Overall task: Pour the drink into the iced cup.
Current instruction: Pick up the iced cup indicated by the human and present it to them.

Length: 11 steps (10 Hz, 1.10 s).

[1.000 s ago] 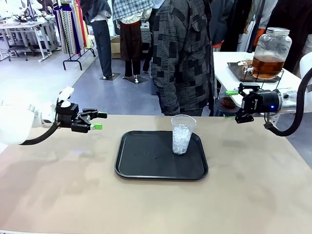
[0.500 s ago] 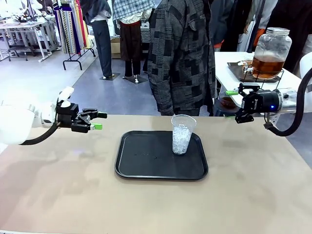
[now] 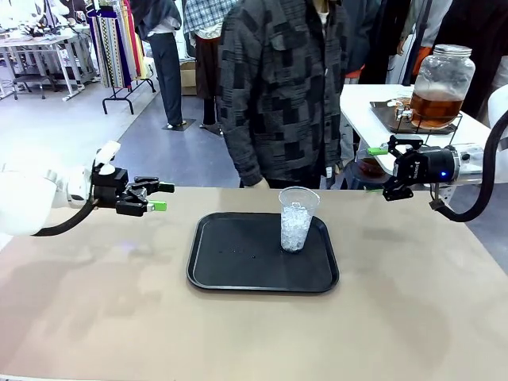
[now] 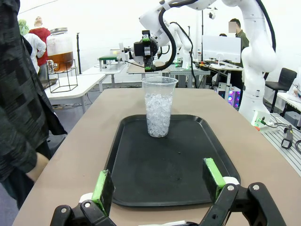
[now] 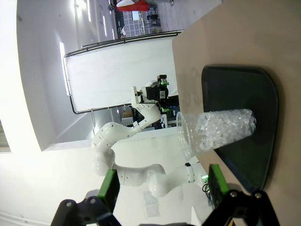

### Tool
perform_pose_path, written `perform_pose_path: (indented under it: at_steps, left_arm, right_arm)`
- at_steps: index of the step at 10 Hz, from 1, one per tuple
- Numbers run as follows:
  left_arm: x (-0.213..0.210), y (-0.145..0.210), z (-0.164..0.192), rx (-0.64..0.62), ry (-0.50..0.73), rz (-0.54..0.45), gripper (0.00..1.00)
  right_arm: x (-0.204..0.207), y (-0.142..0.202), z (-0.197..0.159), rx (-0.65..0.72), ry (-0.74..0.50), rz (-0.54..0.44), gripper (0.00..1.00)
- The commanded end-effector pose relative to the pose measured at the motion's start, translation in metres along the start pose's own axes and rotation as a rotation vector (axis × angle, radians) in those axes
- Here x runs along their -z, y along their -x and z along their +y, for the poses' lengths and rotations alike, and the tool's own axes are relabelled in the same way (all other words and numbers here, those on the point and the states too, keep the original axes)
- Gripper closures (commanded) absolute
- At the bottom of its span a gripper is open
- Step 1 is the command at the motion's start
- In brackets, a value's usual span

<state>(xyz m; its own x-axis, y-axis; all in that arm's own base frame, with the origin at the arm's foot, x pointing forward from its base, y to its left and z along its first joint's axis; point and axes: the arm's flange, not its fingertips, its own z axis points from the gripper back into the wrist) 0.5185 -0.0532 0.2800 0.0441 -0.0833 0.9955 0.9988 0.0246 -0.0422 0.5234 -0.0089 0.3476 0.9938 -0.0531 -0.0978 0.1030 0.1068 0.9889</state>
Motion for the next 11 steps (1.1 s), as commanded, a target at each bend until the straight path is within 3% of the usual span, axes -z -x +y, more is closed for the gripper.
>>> perform_pose_path:
  at_steps: [1,11]
  left_arm:
    - [0.0002,-0.0021,-0.0008,0.002,-0.001,0.001,0.00]
    - [0.0002,-0.0021,-0.0008,0.002,-0.001,0.001,0.00]
  right_arm:
    - [-0.0005,-0.0008,0.0019,-0.003,-0.002,-0.002,0.00]
    - [-0.0005,-0.0008,0.0019,-0.003,-0.002,-0.002,0.00]
